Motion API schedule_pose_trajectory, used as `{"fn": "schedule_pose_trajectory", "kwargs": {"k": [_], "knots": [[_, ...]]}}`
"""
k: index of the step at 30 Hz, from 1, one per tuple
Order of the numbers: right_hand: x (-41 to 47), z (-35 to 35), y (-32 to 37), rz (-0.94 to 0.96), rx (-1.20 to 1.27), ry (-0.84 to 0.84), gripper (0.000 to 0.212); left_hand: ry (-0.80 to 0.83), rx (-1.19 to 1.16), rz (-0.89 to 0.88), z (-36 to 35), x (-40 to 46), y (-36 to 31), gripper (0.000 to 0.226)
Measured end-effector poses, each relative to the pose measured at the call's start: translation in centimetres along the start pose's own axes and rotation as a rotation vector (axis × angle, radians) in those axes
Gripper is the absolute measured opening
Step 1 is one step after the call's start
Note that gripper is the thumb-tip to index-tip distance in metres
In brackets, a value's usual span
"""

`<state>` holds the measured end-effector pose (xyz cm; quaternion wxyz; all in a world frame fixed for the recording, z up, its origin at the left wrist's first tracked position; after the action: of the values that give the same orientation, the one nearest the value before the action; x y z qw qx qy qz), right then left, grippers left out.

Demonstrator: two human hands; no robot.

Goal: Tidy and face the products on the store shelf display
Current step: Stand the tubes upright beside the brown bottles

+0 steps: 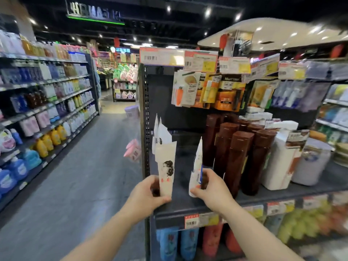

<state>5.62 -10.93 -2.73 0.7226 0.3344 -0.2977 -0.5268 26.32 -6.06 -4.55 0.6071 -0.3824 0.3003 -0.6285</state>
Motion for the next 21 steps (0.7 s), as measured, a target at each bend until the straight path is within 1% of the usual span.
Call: {"fn": "schedule_pose_trajectory", "kwargs": {"k": [2,5,8,9,12,14,17,21], "knots": [[0.1,0.2,-0.3,-0.022,0.030,0.003,0.047,-0.005,0.024,0.002,-0.2,0.4,0.2,0.038],[0.2,-0.1,0.0,-0.060,0.034,0.019,0.049,0.027,0.056,-0.005,-0.8,0.7,-0.1,0.036],[0.4,-0.4,0.2,-0.080,0.050,-0.010,0.042,0.040,0.057,-0.008,-1.2,1.1,-0.3,0.039],[0.5,-0.5,0.1,-0.086,0.068,0.005,0.040,0.042,0.056,-0.009,-1.3,1.2,-0.2,0.041],[0.6,-0.5,-0.1,-0.058,0.110,0.095,0.047,0.048,0.065,-0.012,-1.6,1.2,-0.1,0.043],[0.6,-0.3,-0.3,-0.053,0.118,0.126,0.048,0.051,0.062,-0.018,-1.7,1.2,-0.1,0.042],[0.7,-0.3,-0.8,-0.055,0.111,0.132,0.044,0.044,0.044,-0.015,-1.8,1.1,0.0,0.041],[0.6,-0.4,-0.9,-0.038,0.105,0.138,0.044,0.038,0.064,-0.015,-1.9,1.0,-0.1,0.041]]}}
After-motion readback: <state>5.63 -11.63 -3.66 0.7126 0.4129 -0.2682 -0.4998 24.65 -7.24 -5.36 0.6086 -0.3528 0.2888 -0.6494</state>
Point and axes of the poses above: each hand's wrist, its own x-axis towards the middle knuckle, its own z-axis out of the back of the hand, y = z × x, the point moved 5 cm from there along x, towards the middle knuckle, and after that the axes turned 6 degrees about y, right-handed, at the moved point
